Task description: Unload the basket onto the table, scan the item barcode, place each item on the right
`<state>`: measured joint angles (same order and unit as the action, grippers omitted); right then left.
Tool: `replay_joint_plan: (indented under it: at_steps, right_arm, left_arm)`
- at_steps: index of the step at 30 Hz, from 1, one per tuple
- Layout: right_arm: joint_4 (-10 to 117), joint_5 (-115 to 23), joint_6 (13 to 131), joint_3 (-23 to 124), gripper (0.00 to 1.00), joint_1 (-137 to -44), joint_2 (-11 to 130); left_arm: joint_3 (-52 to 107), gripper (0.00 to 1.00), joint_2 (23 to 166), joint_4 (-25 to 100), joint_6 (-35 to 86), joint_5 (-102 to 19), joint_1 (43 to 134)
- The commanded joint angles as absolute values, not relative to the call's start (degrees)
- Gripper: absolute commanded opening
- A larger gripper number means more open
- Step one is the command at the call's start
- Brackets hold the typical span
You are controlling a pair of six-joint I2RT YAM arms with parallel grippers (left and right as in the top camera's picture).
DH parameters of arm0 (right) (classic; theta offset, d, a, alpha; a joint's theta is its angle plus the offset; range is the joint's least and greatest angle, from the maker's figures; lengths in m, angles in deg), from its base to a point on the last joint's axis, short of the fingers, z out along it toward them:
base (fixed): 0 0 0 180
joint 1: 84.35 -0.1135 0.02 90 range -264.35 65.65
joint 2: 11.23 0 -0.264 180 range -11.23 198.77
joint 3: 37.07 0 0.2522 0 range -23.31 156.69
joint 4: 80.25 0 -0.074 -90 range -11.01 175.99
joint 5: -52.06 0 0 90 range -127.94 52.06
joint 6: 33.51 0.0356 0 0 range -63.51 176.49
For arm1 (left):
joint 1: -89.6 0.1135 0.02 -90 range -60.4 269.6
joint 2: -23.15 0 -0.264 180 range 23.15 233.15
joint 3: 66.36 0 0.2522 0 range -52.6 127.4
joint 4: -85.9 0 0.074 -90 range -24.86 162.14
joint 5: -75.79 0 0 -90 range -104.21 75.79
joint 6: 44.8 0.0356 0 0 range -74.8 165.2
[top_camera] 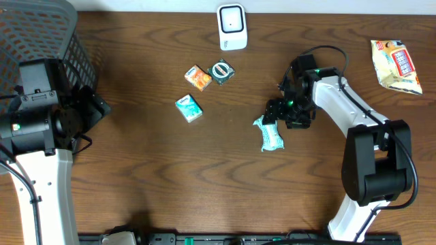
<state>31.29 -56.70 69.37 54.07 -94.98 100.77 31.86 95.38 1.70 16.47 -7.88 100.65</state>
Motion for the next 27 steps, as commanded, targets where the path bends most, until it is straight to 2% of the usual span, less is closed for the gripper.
replay_joint_plan:
  at_steps: [1, 4, 6, 8, 15, 17, 20, 22, 25, 27]
  right_arm:
    - [31.40, -54.08, 68.87, 52.94, 0.72, -95.26, 99.68]
    - [31.14, -54.23, 68.87, 51.91, 0.64, -95.51, 99.68]
    - [31.14, -54.41, 68.87, 51.28, 0.54, -95.85, 99.68]
    - [31.12, -54.41, 68.87, 50.66, 0.51, -96.25, 99.68]
    - [31.34, -48.90, 70.00, 49.85, 0.52, -97.95, 99.68]
    - [30.62, -45.05, 73.37, 50.42, 0.56, -97.91, 99.68]
    - [27.60, -43.57, 74.53, 53.37, 0.69, -97.49, 99.66]
    - [24.47, -43.63, 74.51, 56.26, 0.72, -97.41, 99.66]
    - [18.84, -44.22, 74.46, 60.63, 0.72, -97.67, 99.66]
    - [15.91, -45.18, 74.40, 62.14, 0.64, -98.41, 99.66]
  left_arm:
    - [31.99, 0.97, 95.38, 1.64, 15.95, -7.70, 100.85]
    - [31.99, 0.98, 95.38, 1.66, 15.95, -7.70, 100.85]
    - [31.99, 0.98, 95.38, 1.66, 15.95, -7.70, 100.85]
    - [31.99, 0.98, 95.38, 1.64, 15.95, -7.70, 100.85]
    - [31.99, 0.98, 95.38, 1.64, 15.95, -7.70, 100.85]
    - [31.99, 0.98, 95.38, 1.64, 15.95, -7.70, 100.85]
    - [31.99, 0.98, 95.38, 1.64, 15.95, -7.70, 100.85]
    - [31.99, 0.98, 95.38, 1.64, 15.95, -7.70, 100.85]
    - [31.99, 0.98, 95.38, 1.64, 15.95, -7.70, 100.85]
    - [31.99, 0.97, 95.38, 1.64, 15.95, -7.70, 100.85]
